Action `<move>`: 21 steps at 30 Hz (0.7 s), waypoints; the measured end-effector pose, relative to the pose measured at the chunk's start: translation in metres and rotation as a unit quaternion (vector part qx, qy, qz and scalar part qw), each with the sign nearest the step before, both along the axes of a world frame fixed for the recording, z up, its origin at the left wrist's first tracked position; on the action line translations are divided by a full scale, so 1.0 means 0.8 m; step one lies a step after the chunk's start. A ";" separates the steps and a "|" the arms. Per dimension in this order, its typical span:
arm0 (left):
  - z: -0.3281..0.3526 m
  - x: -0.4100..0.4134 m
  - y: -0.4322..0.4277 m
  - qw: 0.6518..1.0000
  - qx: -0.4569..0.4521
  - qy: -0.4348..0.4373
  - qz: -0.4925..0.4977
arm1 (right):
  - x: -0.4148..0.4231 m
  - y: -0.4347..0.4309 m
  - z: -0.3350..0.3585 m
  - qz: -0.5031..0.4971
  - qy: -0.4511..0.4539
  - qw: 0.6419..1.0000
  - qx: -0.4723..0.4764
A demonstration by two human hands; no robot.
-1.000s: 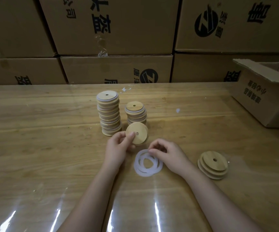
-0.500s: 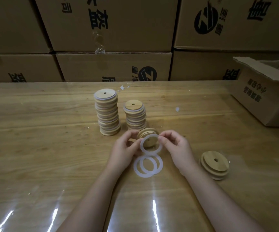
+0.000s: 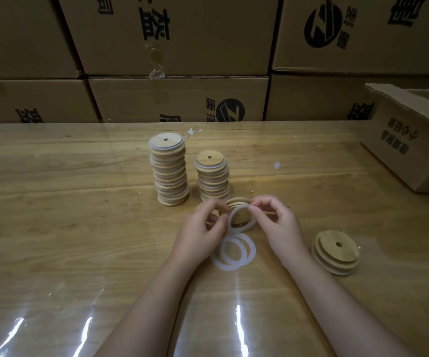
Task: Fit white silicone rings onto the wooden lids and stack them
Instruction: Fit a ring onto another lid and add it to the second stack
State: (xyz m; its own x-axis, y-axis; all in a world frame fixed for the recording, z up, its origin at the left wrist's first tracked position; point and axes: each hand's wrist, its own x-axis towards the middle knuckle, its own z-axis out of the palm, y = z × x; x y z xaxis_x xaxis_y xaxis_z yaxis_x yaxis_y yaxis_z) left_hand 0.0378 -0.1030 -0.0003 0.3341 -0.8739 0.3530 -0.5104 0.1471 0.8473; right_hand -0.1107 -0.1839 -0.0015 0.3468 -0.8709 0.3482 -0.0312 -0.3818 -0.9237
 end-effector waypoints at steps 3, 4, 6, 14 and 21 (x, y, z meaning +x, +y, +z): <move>0.001 -0.002 0.001 1.000 -0.012 -0.022 0.004 | 0.001 -0.001 -0.002 -0.006 0.006 1.000 -0.001; 0.000 -0.002 0.000 0.999 -0.013 -0.037 0.007 | 0.001 -0.001 -0.002 -0.008 0.008 1.000 -0.001; -0.001 -0.002 -0.001 0.997 -0.012 -0.071 0.021 | 0.001 0.000 -0.002 -0.011 0.010 1.000 -0.009; 0.001 -0.002 0.001 0.996 0.014 -0.077 0.050 | 0.001 0.005 0.001 -0.025 0.033 0.996 -0.083; -0.002 0.000 0.000 0.998 0.004 -0.052 0.034 | 0.001 0.008 0.003 -0.041 0.054 0.993 -0.092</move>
